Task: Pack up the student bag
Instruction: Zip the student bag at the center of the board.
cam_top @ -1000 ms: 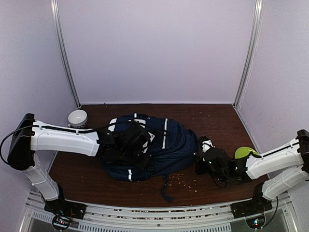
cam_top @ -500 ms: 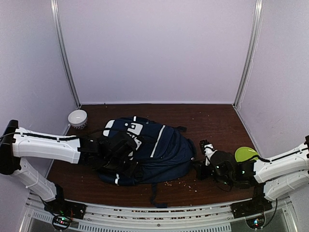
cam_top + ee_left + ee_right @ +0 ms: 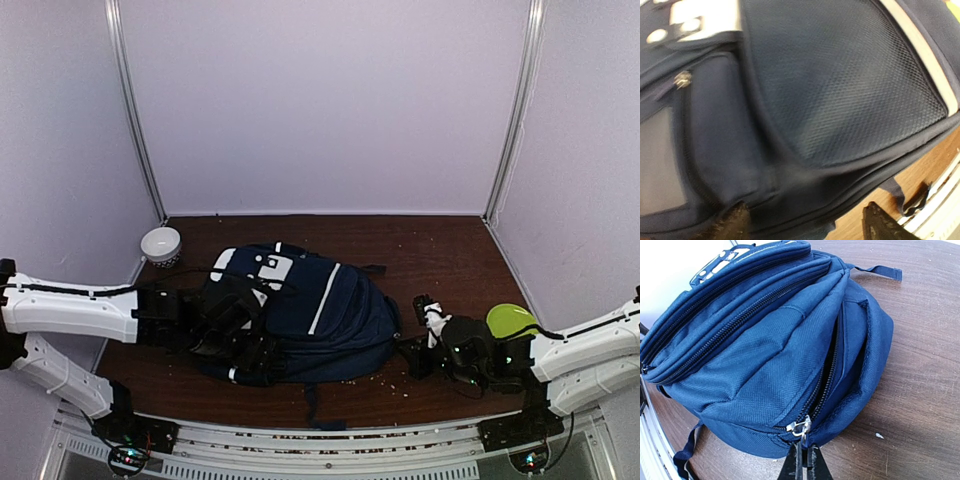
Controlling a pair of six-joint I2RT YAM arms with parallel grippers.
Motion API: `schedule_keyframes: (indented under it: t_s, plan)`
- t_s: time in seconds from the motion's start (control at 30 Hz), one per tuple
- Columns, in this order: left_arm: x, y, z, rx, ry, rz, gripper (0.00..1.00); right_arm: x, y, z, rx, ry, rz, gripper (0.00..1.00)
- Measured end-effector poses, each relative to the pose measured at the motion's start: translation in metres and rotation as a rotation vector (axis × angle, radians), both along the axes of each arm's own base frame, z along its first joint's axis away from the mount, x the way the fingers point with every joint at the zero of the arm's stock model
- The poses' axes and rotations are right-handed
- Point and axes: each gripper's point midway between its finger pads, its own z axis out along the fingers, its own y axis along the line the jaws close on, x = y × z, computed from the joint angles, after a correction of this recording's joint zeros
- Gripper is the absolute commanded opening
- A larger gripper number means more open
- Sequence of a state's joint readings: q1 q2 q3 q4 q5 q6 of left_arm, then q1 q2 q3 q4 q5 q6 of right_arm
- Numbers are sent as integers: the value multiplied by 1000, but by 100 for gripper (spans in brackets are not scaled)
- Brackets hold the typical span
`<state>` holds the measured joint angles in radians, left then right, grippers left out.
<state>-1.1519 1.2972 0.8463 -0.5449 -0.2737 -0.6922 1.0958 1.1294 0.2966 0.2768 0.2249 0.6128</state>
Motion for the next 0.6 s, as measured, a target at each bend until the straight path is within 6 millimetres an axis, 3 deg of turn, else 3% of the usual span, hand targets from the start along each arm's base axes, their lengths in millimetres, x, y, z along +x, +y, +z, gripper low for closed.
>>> schedule_keyframes:
  t_s: [0.1, 0.3, 0.37, 0.5, 0.6]
  plan:
    - [2, 17, 10, -21, -15, 81, 98, 0, -2, -1, -9, 0, -5, 0]
    - [-2, 77, 23, -200, 2, 373, 98, 1, -4, -4, -27, -1, -9, 0]
    - [-5, 95, 10, -261, 36, 477, 98, 1, -4, -4, -28, -2, -9, 0]
    - [-9, 132, -35, -295, 111, 670, 93, 1, -4, -4, -32, -5, -5, 0]
    - [-2, 144, -56, -317, 164, 755, 89, 0, -3, -4, -30, -4, -2, 0]
